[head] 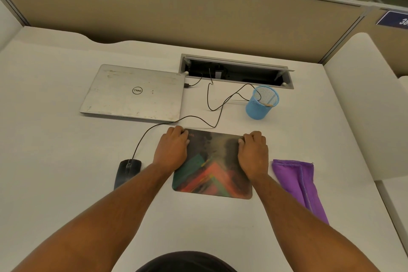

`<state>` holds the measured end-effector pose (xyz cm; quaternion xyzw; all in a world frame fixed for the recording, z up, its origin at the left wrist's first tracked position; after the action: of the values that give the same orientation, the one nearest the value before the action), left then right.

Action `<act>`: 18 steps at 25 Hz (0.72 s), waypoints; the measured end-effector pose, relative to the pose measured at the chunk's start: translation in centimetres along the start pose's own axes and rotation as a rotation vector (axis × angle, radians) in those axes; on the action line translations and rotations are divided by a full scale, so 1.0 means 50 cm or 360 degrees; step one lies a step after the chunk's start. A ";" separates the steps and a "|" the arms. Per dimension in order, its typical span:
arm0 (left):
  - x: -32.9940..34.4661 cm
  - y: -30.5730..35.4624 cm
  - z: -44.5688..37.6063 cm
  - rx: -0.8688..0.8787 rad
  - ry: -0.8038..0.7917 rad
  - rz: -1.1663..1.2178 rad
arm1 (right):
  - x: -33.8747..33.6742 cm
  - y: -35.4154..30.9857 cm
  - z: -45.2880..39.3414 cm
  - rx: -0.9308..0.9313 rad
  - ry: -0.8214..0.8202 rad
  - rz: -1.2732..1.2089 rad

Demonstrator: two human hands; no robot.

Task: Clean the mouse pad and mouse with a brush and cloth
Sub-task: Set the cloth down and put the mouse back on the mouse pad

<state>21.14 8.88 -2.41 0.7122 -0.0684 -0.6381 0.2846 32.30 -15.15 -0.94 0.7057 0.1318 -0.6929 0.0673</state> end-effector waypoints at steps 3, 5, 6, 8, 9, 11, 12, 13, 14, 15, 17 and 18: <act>-0.001 -0.004 0.012 0.0053 -0.0107 -0.0039 | 0.014 0.003 0.032 -0.0068 -0.0078 -0.0001; -0.007 -0.005 0.018 0.0056 -0.0138 0.0006 | 0.017 0.004 0.047 -0.0030 -0.0115 0.0001; -0.013 -0.006 0.023 0.0058 -0.0131 0.0037 | 0.015 -0.002 0.057 -0.0008 -0.0110 0.0002; -0.031 -0.010 0.037 0.0073 -0.0085 0.0108 | 0.006 -0.031 0.086 -0.0006 -0.0057 -0.0034; -0.042 -0.013 0.045 0.0088 -0.0048 0.0134 | 0.002 -0.054 0.106 -0.0037 -0.0019 -0.0056; -0.070 -0.026 0.062 0.0099 0.0045 0.0143 | -0.002 -0.114 0.152 -0.0121 0.0034 -0.0095; -0.087 -0.036 0.069 0.0079 0.0093 0.0141 | -0.002 -0.147 0.175 -0.0158 0.0038 -0.0121; -0.103 -0.049 0.076 0.0045 0.0138 0.0141 | -0.001 -0.181 0.197 -0.0192 0.0023 -0.0151; -0.121 -0.065 0.085 0.0010 0.0179 0.0144 | -0.001 -0.218 0.219 -0.0235 -0.0008 -0.0180; -0.138 -0.083 0.095 -0.0015 0.0217 0.0145 | 0.000 -0.254 0.238 -0.0288 -0.0044 -0.0209; -0.172 -0.125 0.120 -0.0034 0.0285 0.0135 | 0.000 -0.326 0.272 -0.0423 -0.0128 -0.0301; -0.184 -0.148 0.132 -0.0046 0.0309 0.0127 | 0.000 -0.359 0.287 -0.0488 -0.0189 -0.0371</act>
<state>11.29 17.16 1.79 0.7632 -0.0597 -0.5552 0.3252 13.51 -1.98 0.19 0.6251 0.3124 -0.7082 0.1008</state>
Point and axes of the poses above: each hand's wrist, its own z-axis away from the middle knuckle, its own x-axis out of the palm, y = z × x, the point moved 6 cm from there along -z, towards the middle knuckle, and after that the axes turned 10 degrees about z, right-handed, at the moved point
